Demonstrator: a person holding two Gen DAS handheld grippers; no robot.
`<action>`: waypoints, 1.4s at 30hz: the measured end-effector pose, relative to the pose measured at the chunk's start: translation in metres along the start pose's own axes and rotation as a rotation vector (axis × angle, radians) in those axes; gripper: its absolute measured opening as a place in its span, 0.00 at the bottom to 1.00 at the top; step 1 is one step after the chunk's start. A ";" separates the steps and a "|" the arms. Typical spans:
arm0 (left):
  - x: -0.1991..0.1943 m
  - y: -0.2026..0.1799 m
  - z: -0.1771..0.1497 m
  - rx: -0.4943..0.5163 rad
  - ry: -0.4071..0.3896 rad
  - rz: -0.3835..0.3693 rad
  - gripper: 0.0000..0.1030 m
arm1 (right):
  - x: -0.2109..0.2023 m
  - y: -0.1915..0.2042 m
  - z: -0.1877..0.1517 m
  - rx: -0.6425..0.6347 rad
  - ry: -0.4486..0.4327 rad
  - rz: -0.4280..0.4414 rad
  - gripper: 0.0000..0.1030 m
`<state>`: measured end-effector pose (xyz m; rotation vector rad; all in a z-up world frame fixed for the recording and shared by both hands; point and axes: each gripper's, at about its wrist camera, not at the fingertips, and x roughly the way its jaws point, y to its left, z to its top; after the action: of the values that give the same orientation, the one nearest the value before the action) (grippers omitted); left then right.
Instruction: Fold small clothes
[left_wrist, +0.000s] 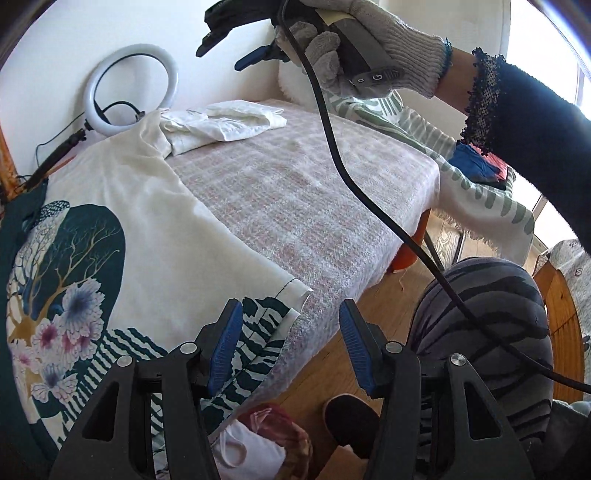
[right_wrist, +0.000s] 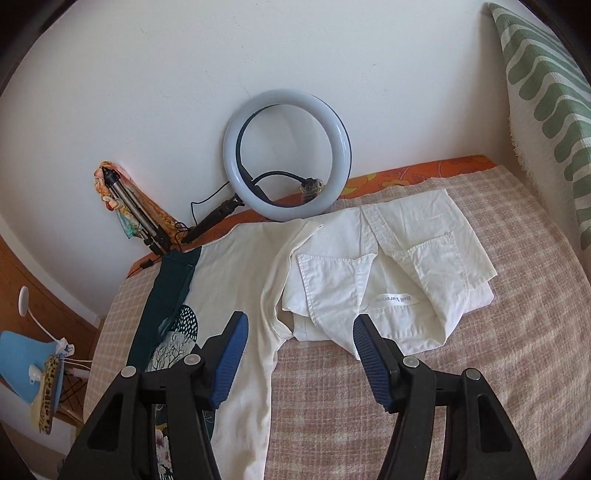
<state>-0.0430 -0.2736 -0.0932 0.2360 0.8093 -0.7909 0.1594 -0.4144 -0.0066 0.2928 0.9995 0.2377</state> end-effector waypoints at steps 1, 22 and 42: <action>0.004 -0.001 0.001 0.007 0.006 0.006 0.52 | 0.005 -0.002 0.002 -0.002 0.004 0.007 0.61; 0.025 0.038 0.009 -0.114 -0.022 0.019 0.10 | 0.149 -0.015 0.063 0.094 0.063 0.090 0.57; -0.014 0.083 -0.006 -0.442 -0.163 -0.103 0.07 | 0.182 0.061 0.081 -0.171 0.101 -0.132 0.00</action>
<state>0.0066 -0.2051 -0.0953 -0.2630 0.8244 -0.6970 0.3191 -0.3079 -0.0880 0.0592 1.0868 0.2180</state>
